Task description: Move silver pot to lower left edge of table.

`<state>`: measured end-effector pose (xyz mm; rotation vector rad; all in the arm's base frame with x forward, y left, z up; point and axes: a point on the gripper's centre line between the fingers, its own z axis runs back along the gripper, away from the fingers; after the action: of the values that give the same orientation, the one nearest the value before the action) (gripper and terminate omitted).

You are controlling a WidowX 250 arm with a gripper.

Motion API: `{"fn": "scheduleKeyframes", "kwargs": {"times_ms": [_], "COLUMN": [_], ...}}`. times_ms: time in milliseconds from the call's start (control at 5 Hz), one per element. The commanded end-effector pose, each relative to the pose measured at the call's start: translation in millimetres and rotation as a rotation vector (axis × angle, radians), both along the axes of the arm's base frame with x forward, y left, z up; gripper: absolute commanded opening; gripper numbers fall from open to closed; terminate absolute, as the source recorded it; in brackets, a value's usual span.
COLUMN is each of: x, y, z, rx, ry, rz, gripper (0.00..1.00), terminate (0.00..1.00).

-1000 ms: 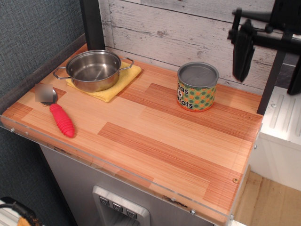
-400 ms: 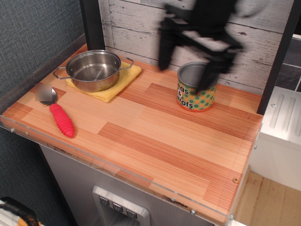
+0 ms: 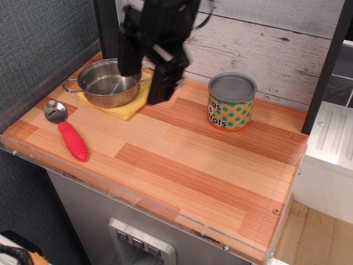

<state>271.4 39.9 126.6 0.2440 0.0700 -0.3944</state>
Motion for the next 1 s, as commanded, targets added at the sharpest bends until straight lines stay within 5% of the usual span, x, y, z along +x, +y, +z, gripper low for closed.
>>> {"fn": "scheduleKeyframes", "kwargs": {"times_ms": [0, 800], "x": [19.9, 73.5], "y": [56.1, 81.4], "z": [-1.9, -47.2], "rx": [-0.094, -0.18], "ry": [-0.078, -0.107], "rz": [0.031, -0.023], "gripper": [1.0, 1.0], "terminate": [0.0, 0.0]}}
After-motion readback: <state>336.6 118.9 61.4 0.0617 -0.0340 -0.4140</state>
